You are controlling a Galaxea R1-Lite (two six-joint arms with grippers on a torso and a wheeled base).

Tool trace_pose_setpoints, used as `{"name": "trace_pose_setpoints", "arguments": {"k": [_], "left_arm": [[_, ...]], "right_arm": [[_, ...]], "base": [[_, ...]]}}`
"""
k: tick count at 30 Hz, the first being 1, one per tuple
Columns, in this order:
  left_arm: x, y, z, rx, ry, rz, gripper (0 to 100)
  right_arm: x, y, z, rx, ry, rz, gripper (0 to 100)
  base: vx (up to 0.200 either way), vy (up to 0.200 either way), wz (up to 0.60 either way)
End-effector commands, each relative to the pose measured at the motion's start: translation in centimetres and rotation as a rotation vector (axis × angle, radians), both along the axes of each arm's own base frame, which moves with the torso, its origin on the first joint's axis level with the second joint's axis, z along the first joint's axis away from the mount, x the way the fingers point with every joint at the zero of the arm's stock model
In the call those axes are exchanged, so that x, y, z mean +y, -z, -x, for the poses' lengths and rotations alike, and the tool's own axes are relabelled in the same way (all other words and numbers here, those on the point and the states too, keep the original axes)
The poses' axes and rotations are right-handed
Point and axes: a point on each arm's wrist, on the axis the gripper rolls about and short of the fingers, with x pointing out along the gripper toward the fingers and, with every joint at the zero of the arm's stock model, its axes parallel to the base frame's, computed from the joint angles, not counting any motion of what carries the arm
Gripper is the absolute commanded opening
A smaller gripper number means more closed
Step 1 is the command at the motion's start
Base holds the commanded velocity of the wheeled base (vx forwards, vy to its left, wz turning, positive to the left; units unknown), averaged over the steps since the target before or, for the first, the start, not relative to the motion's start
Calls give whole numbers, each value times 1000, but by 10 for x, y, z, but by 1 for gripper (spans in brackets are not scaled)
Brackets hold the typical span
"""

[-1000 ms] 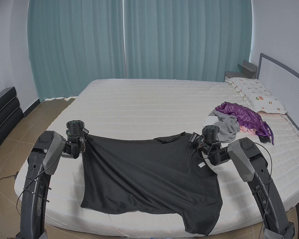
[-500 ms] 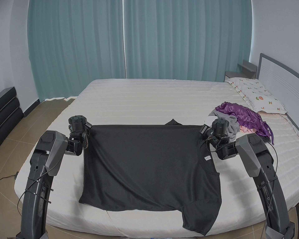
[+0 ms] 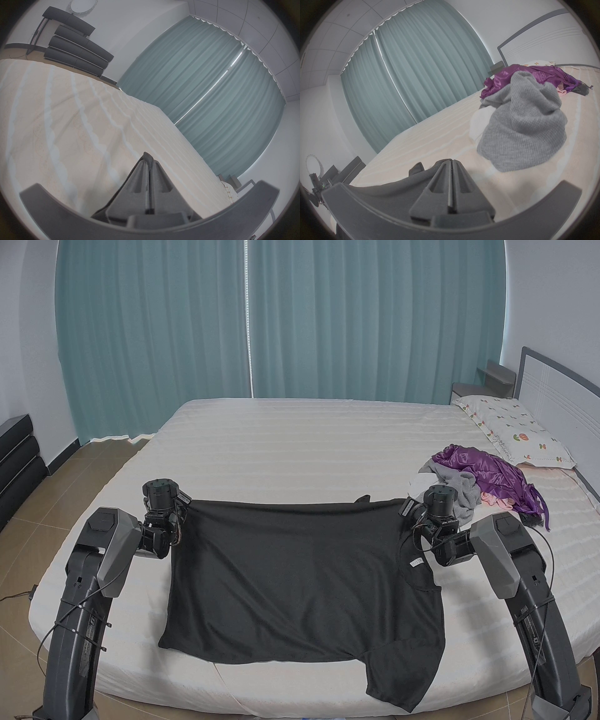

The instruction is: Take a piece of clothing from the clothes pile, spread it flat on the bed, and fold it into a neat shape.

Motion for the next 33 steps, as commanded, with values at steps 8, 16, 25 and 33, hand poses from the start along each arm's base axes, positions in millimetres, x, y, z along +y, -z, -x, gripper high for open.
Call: {"name": "trace_pose_setpoints", "arguments": {"k": [8, 16, 25, 33], "left_arm": [[-4, 10, 1, 29, 17, 0, 0], [-6, 13, 1, 39, 24, -28, 100], [5, -15, 29, 99, -22, -3, 100], [4, -80, 116, 60, 89, 47, 100]], "right_arm": [[7, 25, 4, 43, -16, 9, 0], [11, 14, 3, 5, -17, -2, 100], [-13, -41, 28, -16, 55, -38, 100], [-21, -76, 152, 151, -6, -186, 100]], "base": [[0, 0, 0], [0, 0, 0], [0, 0, 0], [0, 0, 0]]}}
